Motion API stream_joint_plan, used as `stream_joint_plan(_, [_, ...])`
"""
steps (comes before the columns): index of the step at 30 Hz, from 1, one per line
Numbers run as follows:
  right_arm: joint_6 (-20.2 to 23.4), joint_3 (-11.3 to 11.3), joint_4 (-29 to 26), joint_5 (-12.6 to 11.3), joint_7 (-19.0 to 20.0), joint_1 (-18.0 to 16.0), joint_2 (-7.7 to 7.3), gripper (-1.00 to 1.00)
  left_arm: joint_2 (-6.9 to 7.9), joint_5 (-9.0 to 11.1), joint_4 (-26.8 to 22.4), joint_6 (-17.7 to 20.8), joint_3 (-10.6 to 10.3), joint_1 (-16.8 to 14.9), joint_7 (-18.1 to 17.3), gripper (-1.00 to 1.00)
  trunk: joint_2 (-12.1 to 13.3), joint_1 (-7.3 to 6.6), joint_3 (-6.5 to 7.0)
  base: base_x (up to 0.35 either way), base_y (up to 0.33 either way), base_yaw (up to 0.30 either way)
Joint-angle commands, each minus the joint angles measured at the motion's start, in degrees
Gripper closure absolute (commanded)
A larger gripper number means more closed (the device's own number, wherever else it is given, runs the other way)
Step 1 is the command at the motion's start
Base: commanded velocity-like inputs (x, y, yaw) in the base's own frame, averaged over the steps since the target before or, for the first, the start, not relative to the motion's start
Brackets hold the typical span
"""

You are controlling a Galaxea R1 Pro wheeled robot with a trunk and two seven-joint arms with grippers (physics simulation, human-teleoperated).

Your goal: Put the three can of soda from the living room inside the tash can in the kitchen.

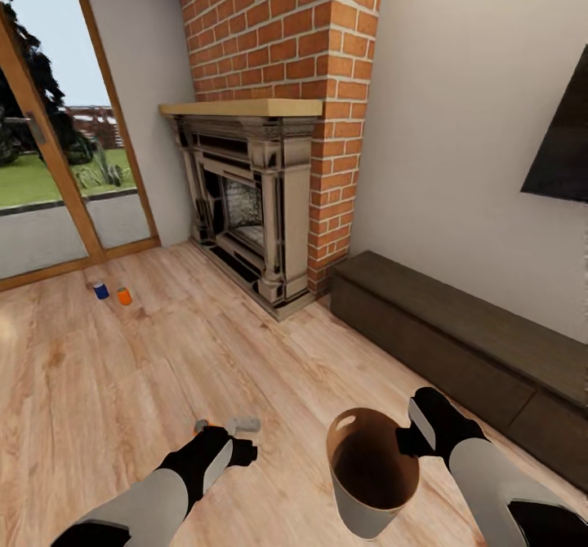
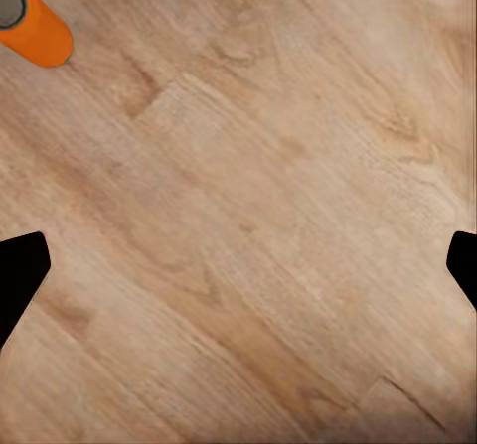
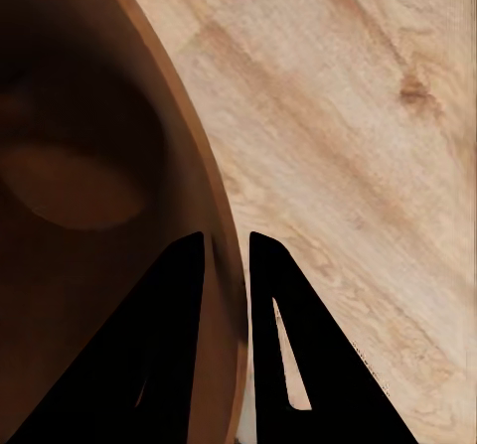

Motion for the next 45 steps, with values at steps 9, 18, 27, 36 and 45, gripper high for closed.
stream_joint_plan(9, [0.0,0.1,0.0,-1.2,0.2,0.0,0.25,1.00,0.00,0.0,0.0,0.0,0.0,0.0,0.0,-1.00,0.0,0.00,0.00,0.346,0.008,-0.074])
stream_joint_plan(18, [0.0,0.2,0.0,-1.2,0.2,0.0,0.40,1.00,0.00,0.0,0.0,0.0,0.0,0.0,0.0,-1.00,0.0,0.00,0.00,0.313,0.120,-0.004])
stream_joint_plan(27, [0.0,0.2,0.1,-1.2,0.2,0.0,0.56,1.00,0.00,0.0,0.0,0.0,0.0,0.0,0.0,-1.00,0.0,0.00,0.00,0.284,0.171,0.000])
stream_joint_plan(36, [0.0,0.2,0.1,-1.2,0.2,0.0,0.62,1.00,0.00,0.0,0.0,0.0,0.0,0.0,0.0,-1.00,0.0,0.00,0.00,0.281,0.176,0.000])
stream_joint_plan(45, [0.0,0.3,0.1,-1.2,0.2,0.0,0.67,1.00,0.00,0.0,0.0,0.0,0.0,0.0,0.0,-1.00,0.0,0.00,0.00,0.278,0.086,0.000])
